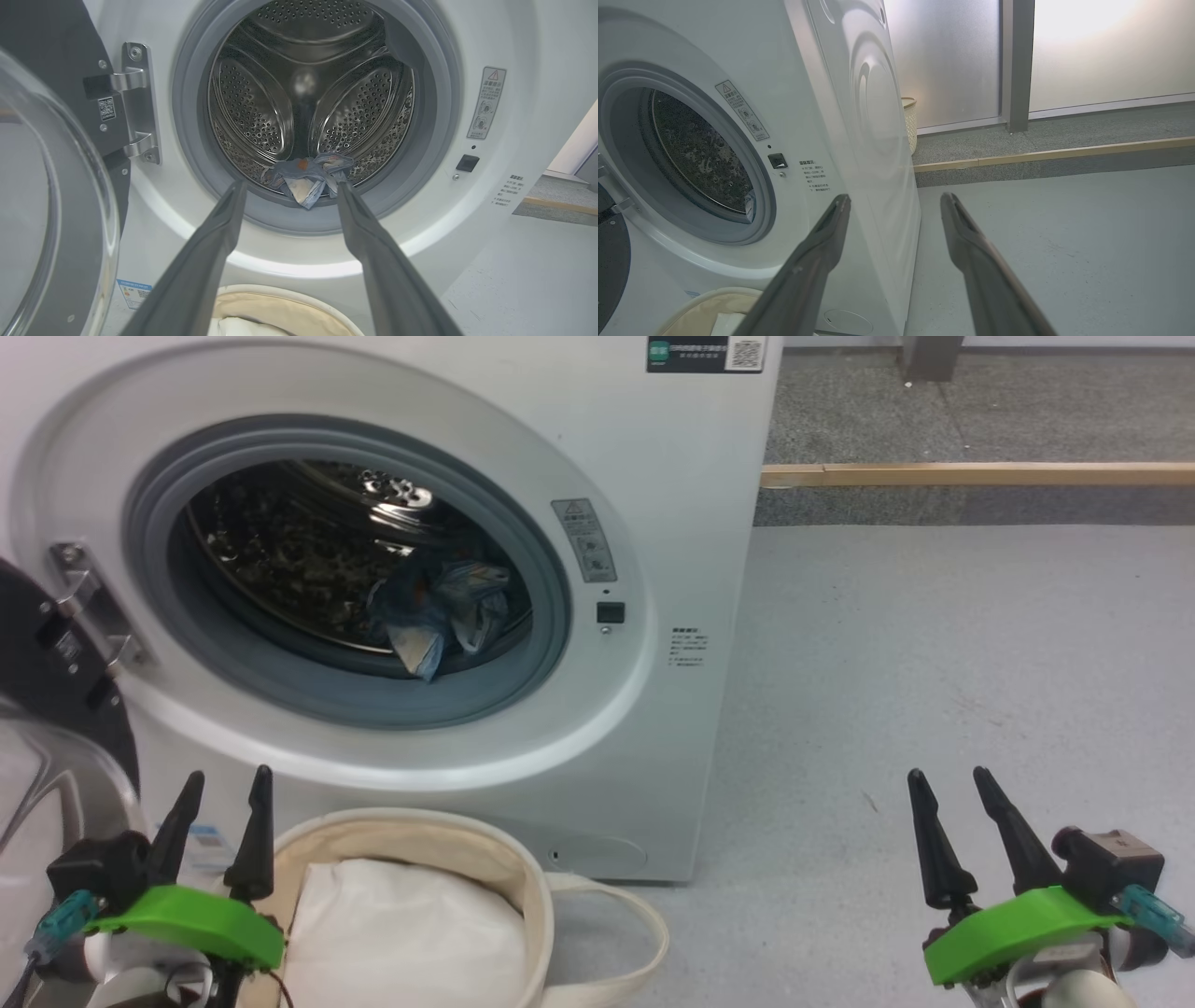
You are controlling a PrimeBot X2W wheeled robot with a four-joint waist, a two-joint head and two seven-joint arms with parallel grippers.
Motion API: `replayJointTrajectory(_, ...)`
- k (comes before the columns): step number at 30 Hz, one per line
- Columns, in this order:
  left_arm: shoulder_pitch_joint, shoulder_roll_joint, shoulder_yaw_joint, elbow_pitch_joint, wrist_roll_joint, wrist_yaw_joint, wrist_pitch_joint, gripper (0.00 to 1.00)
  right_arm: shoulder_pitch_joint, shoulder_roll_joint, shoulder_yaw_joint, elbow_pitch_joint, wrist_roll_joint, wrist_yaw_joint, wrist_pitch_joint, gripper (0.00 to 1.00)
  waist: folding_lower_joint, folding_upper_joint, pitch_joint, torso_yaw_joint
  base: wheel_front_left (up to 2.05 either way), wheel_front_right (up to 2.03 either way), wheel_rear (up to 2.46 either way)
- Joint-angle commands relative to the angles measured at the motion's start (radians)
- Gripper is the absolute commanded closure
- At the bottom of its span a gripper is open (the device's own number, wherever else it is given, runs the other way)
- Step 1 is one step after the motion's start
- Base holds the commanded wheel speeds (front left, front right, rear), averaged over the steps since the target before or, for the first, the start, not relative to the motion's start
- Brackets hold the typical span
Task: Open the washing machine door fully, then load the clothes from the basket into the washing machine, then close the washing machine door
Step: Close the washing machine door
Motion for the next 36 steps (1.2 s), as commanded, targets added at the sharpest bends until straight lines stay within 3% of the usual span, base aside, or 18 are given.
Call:
replayJointTrajectory(1, -0.042, 0.029, 0.046, -0.022, -0.003, -0.006, -0.012, 0.00, -0.039, -0.008, 0.013, -0.027, 0.001, 0.001, -0.012, 0.00, -0.0001, 0.0000, -0.001, -0.001, -1.75, 1.26, 0.49)
replayJointTrajectory(20, -0.038, 0.029, 0.029, -0.030, -0.017, -0.006, -0.012, 0.00, -0.036, -0.007, 0.012, -0.027, 0.004, 0.001, -0.012, 0.00, -0.0001, 0.0000, -0.006, 0.008, -2.05, 1.77, 0.28)
replayJointTrajectory(36, -0.026, 0.030, -0.004, -0.016, -0.031, -0.006, -0.012, 0.00, -0.034, -0.006, 0.019, -0.020, 0.010, 0.001, -0.012, 0.00, -0.0001, 0.0000, -0.015, 0.020, -0.40, 0.40, 0.00)
